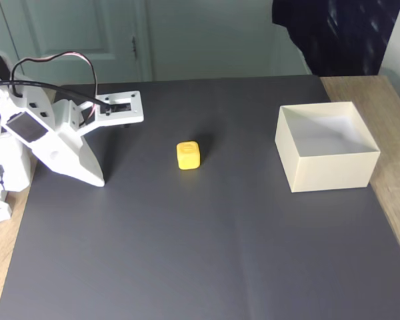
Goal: Grasp a cube block and put it in the white box.
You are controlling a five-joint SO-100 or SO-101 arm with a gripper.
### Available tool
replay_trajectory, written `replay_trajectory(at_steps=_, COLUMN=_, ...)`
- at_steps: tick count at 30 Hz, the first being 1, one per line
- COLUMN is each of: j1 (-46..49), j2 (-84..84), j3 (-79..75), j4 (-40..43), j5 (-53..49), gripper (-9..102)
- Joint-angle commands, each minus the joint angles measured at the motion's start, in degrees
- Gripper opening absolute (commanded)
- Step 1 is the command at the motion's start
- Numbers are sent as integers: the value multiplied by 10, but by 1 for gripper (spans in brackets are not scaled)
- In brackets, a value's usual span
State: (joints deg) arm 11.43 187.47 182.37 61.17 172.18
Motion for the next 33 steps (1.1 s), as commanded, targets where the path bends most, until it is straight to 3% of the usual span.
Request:
replay_trajectory(at_steps=1, j1=-10, j2=5, j3=-18, j4=-15, j5=4, gripper=0)
replay_trajectory(at_steps=8, j1=-26, j2=-63, j3=-90, j4=-61, j5=2, gripper=0)
replay_trajectory(at_steps=16, j1=-37, j2=-339, j3=-222, j4=-240, j5=2, gripper=0)
replay_trajectory(at_steps=21, j1=-33, j2=-497, j3=-338, j4=-304, j5=4, gripper=0)
replay_trajectory(at_steps=26, j1=-33, j2=-579, j3=-398, j4=-333, j5=10, gripper=2)
replay_trajectory(at_steps=33, j1=-12, j2=-613, j3=-416, j4=-339, j5=28, gripper=15)
